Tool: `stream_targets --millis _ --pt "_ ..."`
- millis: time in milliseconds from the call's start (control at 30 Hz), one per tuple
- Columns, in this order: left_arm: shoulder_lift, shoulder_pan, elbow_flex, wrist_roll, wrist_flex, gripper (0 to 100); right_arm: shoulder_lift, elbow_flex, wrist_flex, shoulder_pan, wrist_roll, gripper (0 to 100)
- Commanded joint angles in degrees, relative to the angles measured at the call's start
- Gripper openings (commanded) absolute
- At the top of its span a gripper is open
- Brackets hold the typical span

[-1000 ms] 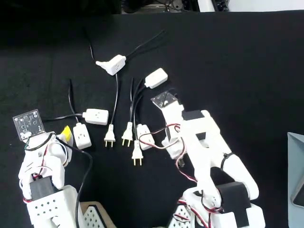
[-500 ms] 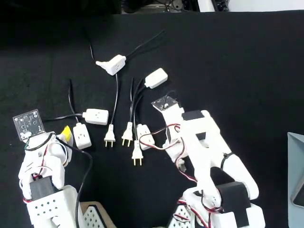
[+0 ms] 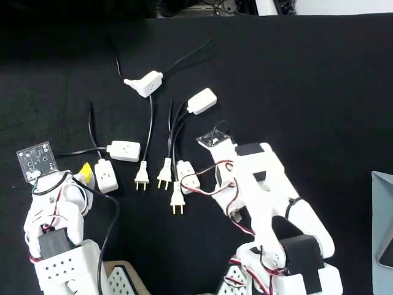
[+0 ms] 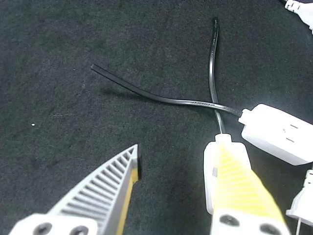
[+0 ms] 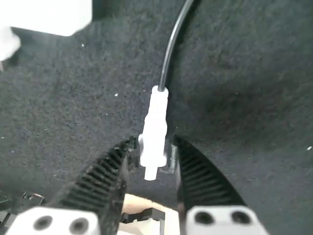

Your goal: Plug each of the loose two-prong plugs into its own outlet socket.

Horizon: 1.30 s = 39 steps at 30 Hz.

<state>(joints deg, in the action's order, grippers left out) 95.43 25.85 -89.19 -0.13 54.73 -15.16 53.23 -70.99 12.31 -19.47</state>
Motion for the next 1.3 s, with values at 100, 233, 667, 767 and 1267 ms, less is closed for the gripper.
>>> stream_targets --millis 100,233,667,767,1267 --pt "0.4 0.2 0.2 -0.8 -1.3 25 -0.5 0.0 2.5 -0.9 1.0 9.0" --pt "0.4 0.2 0.2 -0.8 -1.3 25 -0.4 0.0 3.0 -0.9 1.1 9.0" --pt "0.4 0.2 0.2 -0.8 -1.3 25 -0.4 0.1 3.3 -0.9 4.7 9.2" --pt "0.4 0.2 0.2 -0.8 -1.3 25 -0.4 0.2 4.7 -0.9 4.7 9.2" --pt "0.4 0.2 0.2 -0.8 -1.3 25 -0.9 3.0 10.0 -1.1 4.7 3.7"
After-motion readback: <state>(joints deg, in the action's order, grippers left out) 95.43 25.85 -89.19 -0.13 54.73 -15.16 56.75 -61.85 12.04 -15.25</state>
